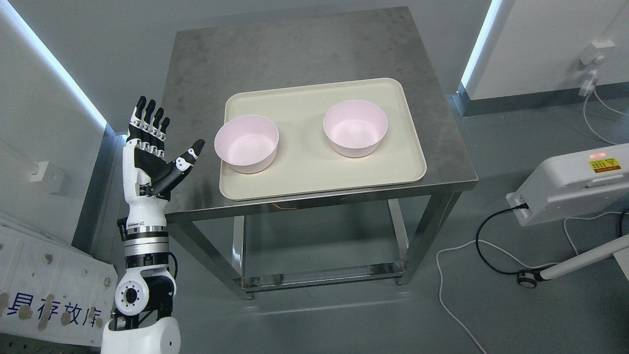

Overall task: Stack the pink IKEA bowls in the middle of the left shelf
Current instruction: 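Reach the left hand toward the pink bowl nearest the robot's left arm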

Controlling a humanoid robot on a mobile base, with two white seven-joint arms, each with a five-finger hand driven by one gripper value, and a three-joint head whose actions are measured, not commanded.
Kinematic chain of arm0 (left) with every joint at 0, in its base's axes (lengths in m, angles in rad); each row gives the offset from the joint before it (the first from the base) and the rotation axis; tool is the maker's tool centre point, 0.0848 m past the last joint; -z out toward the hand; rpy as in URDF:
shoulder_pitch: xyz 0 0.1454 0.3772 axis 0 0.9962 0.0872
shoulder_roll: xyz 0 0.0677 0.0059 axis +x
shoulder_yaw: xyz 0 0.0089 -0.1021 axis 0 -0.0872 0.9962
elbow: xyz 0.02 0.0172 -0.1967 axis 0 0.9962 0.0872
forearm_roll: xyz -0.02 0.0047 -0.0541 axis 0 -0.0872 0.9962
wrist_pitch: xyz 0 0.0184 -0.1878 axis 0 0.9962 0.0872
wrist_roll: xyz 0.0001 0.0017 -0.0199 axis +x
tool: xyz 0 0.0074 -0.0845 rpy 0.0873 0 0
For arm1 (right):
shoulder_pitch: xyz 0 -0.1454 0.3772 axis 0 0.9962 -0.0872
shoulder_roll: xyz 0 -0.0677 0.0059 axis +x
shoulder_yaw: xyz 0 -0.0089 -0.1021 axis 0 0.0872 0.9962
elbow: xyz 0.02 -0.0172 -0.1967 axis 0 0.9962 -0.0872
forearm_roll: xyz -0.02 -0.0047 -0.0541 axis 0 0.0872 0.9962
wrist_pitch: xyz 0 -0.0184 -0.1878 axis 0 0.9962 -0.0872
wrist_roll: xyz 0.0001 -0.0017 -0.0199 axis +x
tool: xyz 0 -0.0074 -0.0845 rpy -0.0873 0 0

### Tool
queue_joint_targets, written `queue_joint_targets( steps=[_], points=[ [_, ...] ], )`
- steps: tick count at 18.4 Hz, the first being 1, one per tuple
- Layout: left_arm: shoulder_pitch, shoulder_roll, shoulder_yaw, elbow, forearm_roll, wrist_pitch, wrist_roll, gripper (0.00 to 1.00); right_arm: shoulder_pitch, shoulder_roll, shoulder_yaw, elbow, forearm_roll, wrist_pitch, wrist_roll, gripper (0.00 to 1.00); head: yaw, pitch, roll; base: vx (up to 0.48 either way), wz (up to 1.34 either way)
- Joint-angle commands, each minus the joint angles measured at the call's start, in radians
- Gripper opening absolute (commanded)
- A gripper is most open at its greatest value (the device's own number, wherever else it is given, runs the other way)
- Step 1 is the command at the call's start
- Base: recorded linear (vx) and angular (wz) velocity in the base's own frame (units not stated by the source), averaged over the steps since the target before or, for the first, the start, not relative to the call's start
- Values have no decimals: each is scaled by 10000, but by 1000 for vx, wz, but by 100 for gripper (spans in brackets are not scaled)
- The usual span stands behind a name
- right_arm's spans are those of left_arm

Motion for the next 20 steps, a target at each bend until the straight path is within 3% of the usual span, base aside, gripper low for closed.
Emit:
queue_joint_targets(
  steps=[1,4,8,10,14,16,20],
  points=[
    [-220,814,292,19,0,69,-19,100,1,-174,-46,-175,-15,7,-6,100,0,0,0,23,-28],
    [-1077,1824,2,125,-15,741,-354,100,1,-174,-46,-175,-15,7,-6,100,0,2,0,-9,20],
    [-3788,3498,-1773,1639,-868,1389,-3264,98,1,-174,-46,-175,-15,7,-6,100,0,2,0,-24,37],
    [-5293,3547,-2650,2882,-2752,1389,-4569,98,1,-174,-46,-175,-15,7,-6,100,0,2,0,-7,14],
    [-6524,3255,-3954,4799,-5454,1404,-6198,98,1,-174,-46,-175,-15,7,-6,100,0,2,0,1,-7],
    [-6984,3164,-4111,6194,-5813,1465,-6247,96,1,-174,-46,-175,-15,7,-6,100,0,2,0,0,0],
    [-6926,3163,-3454,6584,-5753,2185,-6293,96,1,-174,-46,-175,-15,7,-6,100,0,1,0,0,0]
  ],
)
